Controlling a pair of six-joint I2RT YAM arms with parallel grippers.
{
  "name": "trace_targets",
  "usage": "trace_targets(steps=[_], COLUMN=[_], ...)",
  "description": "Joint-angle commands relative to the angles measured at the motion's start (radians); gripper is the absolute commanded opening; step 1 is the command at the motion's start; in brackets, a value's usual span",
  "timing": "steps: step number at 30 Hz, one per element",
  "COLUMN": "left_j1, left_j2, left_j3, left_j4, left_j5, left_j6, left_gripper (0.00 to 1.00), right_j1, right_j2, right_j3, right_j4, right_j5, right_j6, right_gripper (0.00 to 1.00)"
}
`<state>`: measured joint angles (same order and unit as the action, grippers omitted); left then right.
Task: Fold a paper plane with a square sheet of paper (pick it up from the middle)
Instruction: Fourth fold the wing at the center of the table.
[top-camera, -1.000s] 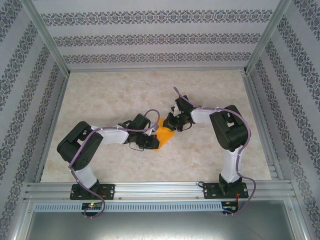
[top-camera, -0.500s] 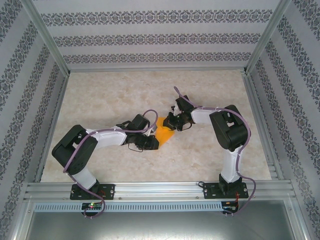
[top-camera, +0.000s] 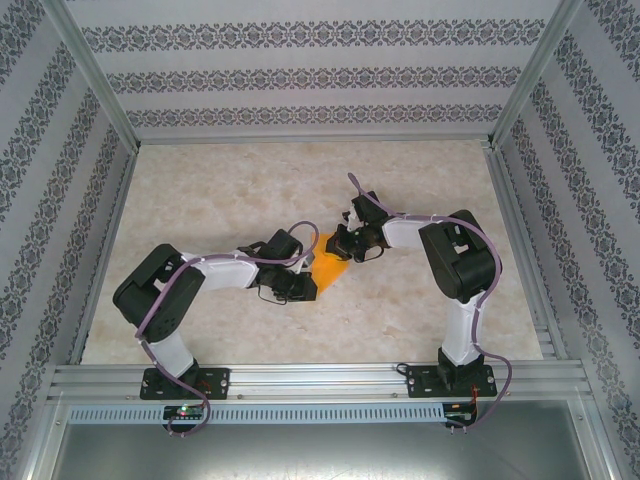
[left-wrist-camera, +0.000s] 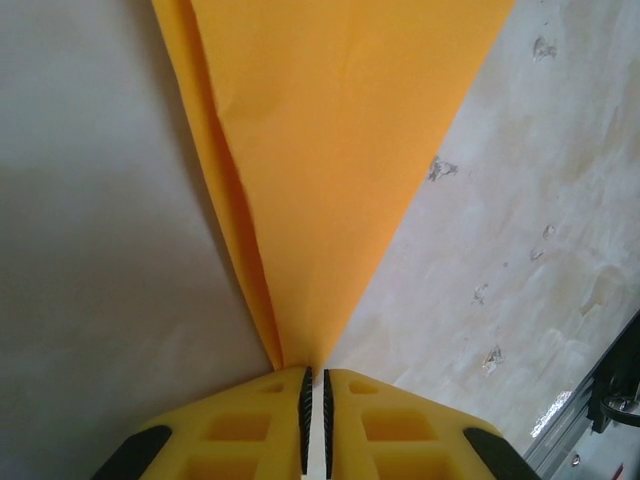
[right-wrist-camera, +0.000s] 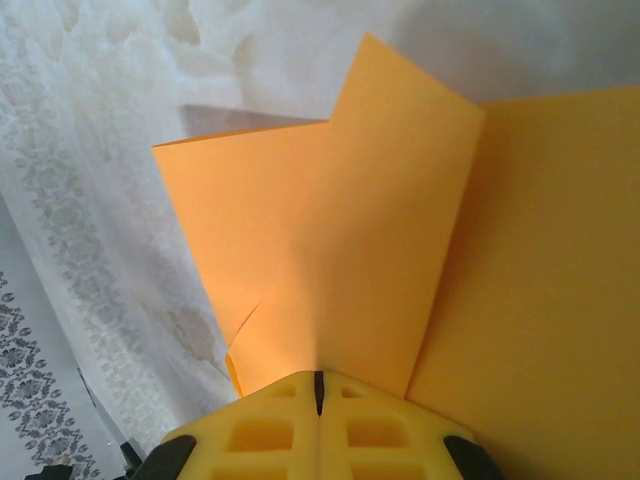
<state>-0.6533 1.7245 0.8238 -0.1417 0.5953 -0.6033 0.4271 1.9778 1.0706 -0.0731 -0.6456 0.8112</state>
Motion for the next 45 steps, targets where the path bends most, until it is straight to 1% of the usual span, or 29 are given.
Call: trace_targets(steps=[1, 10, 13, 17, 20, 23, 27, 31, 33, 42, 45], left_j1=[-0.007, -0.034, -0.048, -0.049, -0.047, -0.038, -0.011, 0.019, 0.032, 0.035, 0.036], left_j2=[0.031, 0.094, 0.097, 0.045, -0.009, -0.059, -0.090, -0.052, -0.025, 0.095, 0.112], left_j3=[0.004, 0.022, 0.006, -0.006, 0.021, 0.051, 0.099, 0.143, 0.156, 0.176, 0.169], left_j4=[-0.008, -0.099, -0.102, -0.109, -0.104, -0.059, -0.031, -0.067, -0.053, -0.021, -0.026], left_j5=[0.016, -0.036, -0.040, -0.015, 0.005, 0.032, 0.040, -0.013, -0.021, 0.003, -0.008], left_j6=[0.025, 0.083, 0.086, 0.085, 0.076, 0.047, 0.033, 0.056, 0.056, 0.068, 0.078], left_gripper=[0.15, 0.11, 0.10, 0.10, 0.10, 0.10, 0.12, 0.12, 0.12, 0.11, 0.11], right_j1=[-0.013, -0.024, -0.030, -0.034, -0.033, -0.029, -0.025, -0.021, -0.019, -0.022, -0.023], right_j2=[0.047, 0.042, 0.039, 0.041, 0.041, 0.039, 0.039, 0.037, 0.037, 0.035, 0.035], right_j3=[-0.047, -0.052, -0.051, -0.047, -0.046, -0.047, -0.052, -0.051, -0.052, -0.047, -0.050], right_j4=[-0.062, -0.067, -0.072, -0.085, -0.089, -0.091, -0.084, -0.079, -0.077, -0.080, -0.078], right_j5=[0.102, 0.117, 0.124, 0.127, 0.129, 0.127, 0.124, 0.120, 0.118, 0.116, 0.117], right_j6=[-0.010, -0.015, -0.018, -0.029, -0.032, -0.035, -0.032, -0.027, -0.026, -0.028, -0.028], right_gripper=[0.00, 0.00, 0.00, 0.00, 0.00, 0.00, 0.00, 0.00, 0.00, 0.00, 0.00])
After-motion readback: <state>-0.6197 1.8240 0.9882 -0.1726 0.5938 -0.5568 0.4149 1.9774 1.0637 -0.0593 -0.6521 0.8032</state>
